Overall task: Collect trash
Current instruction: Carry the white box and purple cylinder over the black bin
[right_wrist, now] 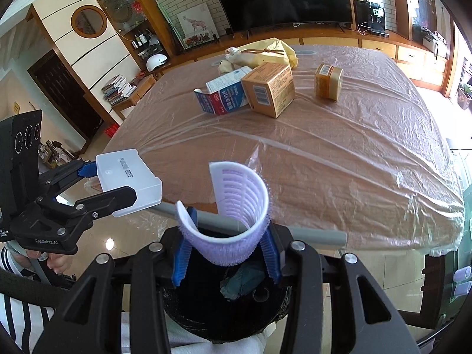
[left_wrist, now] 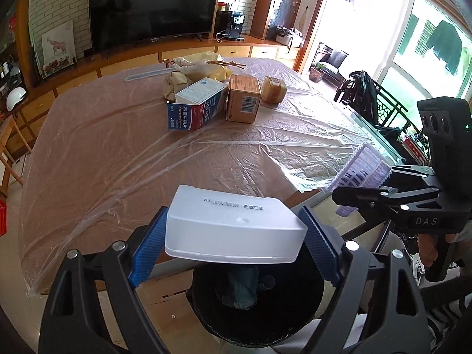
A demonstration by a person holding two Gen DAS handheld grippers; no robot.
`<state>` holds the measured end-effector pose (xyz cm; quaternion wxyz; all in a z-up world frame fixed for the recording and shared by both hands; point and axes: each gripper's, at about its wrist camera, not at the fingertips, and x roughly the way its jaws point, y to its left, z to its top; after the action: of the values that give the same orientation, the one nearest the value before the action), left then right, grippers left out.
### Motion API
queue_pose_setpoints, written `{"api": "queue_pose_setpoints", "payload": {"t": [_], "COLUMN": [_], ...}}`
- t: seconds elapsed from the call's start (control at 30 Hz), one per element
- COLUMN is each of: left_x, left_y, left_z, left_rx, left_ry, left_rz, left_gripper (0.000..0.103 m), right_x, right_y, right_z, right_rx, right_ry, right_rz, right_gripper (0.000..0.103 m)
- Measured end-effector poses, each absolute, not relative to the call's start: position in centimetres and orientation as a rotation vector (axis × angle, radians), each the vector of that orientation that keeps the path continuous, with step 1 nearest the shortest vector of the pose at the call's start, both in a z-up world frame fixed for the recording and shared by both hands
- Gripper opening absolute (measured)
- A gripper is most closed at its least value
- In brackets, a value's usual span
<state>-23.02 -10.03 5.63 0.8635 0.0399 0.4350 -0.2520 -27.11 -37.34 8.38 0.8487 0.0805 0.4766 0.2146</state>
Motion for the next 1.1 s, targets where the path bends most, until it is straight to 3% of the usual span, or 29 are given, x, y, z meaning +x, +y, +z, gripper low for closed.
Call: {"api": "queue_pose_setpoints", "payload": {"t": [1.1], "left_x": [-27.3], "left_y": [-10.7], "left_z": [1.7], "left_rx": [0.158], "left_ry": [1.002], "left_rz": [-0.588], "left_gripper": [0.087], "right_x": [-31.3], "right_y": [-35.6], "right_z": [4.0], "right_rx": [0.079], "right_ry": [1.124], "right_rz": [0.44], "right_gripper": [0.041]}}
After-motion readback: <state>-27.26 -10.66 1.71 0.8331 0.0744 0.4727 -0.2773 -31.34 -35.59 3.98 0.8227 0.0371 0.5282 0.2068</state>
